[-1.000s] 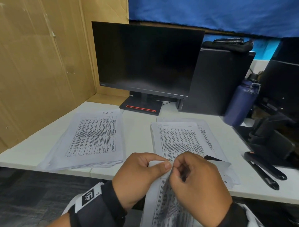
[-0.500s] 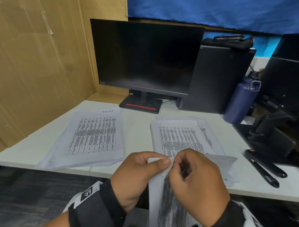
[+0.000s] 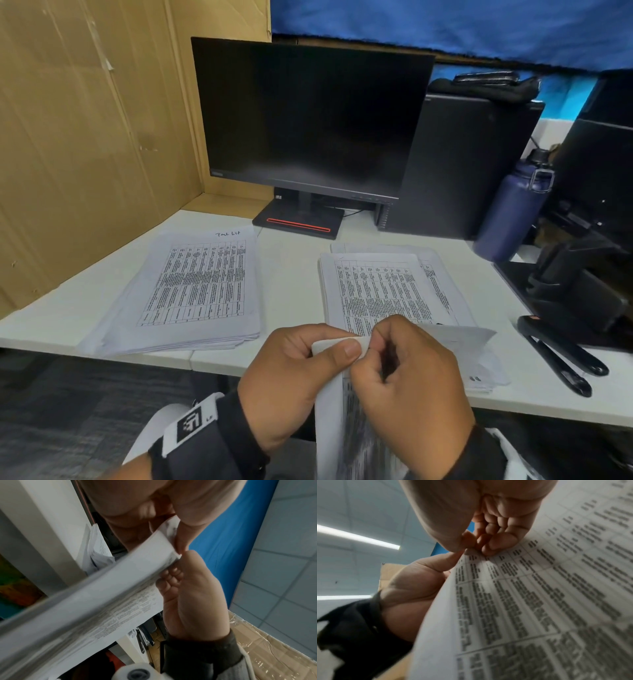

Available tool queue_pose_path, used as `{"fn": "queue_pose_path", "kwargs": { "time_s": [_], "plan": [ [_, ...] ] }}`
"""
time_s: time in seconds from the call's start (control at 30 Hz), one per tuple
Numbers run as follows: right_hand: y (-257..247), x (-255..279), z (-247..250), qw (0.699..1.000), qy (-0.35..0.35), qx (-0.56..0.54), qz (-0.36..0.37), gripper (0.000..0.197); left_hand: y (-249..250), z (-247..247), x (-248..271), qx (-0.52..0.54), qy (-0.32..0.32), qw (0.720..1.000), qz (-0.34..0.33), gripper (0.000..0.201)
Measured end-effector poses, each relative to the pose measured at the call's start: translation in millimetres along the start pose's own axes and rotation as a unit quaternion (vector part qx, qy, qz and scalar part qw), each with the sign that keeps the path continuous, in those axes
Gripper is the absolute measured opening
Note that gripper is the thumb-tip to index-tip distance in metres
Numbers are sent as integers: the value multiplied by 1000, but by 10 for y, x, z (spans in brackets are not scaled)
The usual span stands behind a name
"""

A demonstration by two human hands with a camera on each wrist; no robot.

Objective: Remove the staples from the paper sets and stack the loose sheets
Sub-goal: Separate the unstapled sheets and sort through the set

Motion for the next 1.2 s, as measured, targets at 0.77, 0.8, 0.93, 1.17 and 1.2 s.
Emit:
{"fn": "queue_pose_path", "kwargs": {
  "time_s": [0.77, 0.8, 0.93, 1.17, 1.2],
  "plan": [
    [-31, -69, 134, 987, -41, -16, 154, 17, 139, 83, -72, 64, 14, 997, 52, 13],
    [-29, -81, 155, 986, -44, -18, 160, 16, 170, 90, -72, 70, 4, 996, 60, 6],
    [-19, -119, 209, 984, -48, -24, 172, 8, 242, 82, -54, 71, 3, 995, 70, 9],
    [31, -112, 191, 974, -95, 17, 205, 8, 210, 57, -34, 59, 14, 993, 99, 6],
    [35, -117, 194, 973, -101, 21, 208, 8, 212, 62, -36, 58, 13, 993, 100, 7]
  ]
}}
Point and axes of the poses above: each hand's wrist, its own x-axis away from the middle knuckle, its own z-axis out of the back of the hand, y = z × x, the point moved 2 cm from there along -x, towards the middle knuckle, and after that the axes turned 4 degrees about -x, right-handed, at the moved point
